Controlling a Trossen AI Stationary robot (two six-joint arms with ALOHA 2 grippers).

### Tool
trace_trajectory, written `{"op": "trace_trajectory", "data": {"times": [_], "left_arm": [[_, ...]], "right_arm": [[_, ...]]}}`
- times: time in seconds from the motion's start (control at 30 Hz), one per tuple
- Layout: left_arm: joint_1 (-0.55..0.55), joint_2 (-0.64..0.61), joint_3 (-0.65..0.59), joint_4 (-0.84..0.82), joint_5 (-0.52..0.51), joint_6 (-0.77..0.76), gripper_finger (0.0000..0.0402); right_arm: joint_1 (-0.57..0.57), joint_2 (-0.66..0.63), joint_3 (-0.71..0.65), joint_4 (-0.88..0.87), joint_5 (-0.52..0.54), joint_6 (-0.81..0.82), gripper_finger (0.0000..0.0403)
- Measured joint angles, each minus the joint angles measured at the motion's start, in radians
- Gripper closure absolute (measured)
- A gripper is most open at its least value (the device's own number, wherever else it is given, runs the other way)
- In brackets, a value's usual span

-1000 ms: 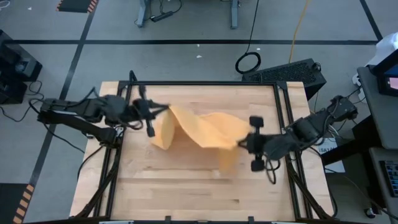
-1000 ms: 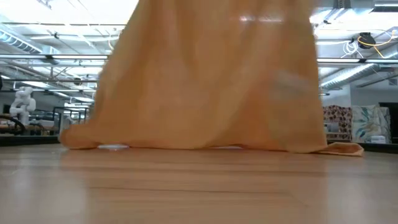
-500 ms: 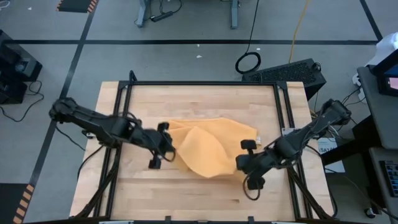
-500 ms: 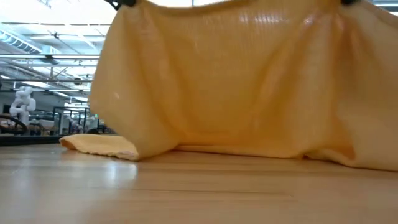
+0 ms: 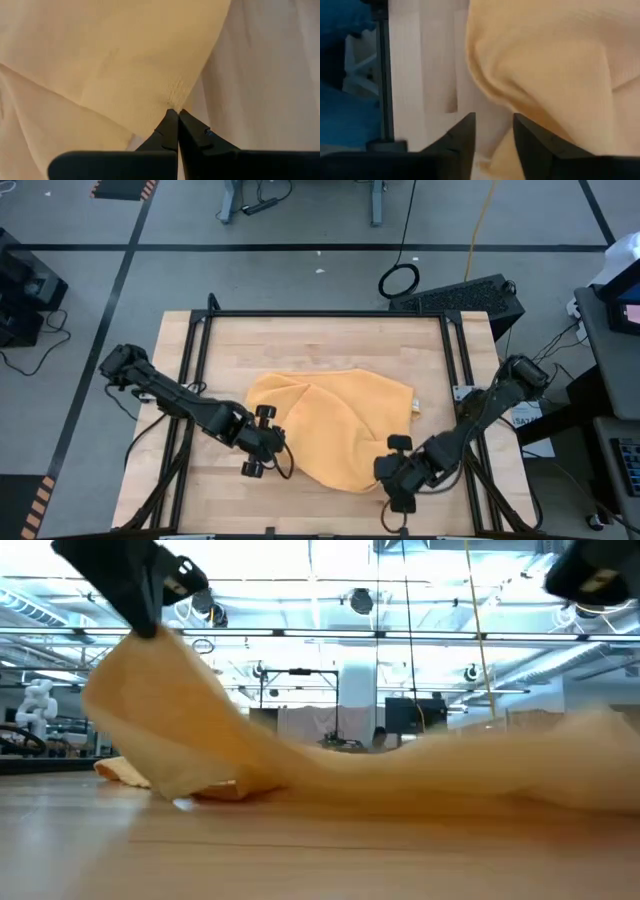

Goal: Roll towel
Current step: Fold the yellow towel

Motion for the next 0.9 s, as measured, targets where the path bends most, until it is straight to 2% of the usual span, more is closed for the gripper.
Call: {"op": "trace_trajectory", "data": {"times": [0.13,0.3,0.47,0.73,0.9], "left_arm": [[-0.007,0.012,0.000,-0.086,-0.051,-0.052,0.0400],[-0.010,0.011,0.000,-0.158,-0.121,-0.119,0.0400],[-0.017,0.011,0.000,-0.196,-0.144,-0.142,0.0400],[-0.016,0.011,0.000,-0.186,-0.155,-0.143,0.0400],[-0.017,0.011,0.000,-0.204,-0.178,-0.143,0.0400]], "right_arm": [[0.106,0.002,0.000,-0.004,0.109,0.148,0.0241],[0.253,0.049,0.000,-0.014,0.244,0.375,0.0232],[0.335,0.159,-0.002,0.008,0.268,0.575,0.0231],[0.343,0.339,-0.002,0.093,0.369,0.691,0.0231],[0.323,0.370,0.002,0.068,0.419,0.777,0.0237]]}}
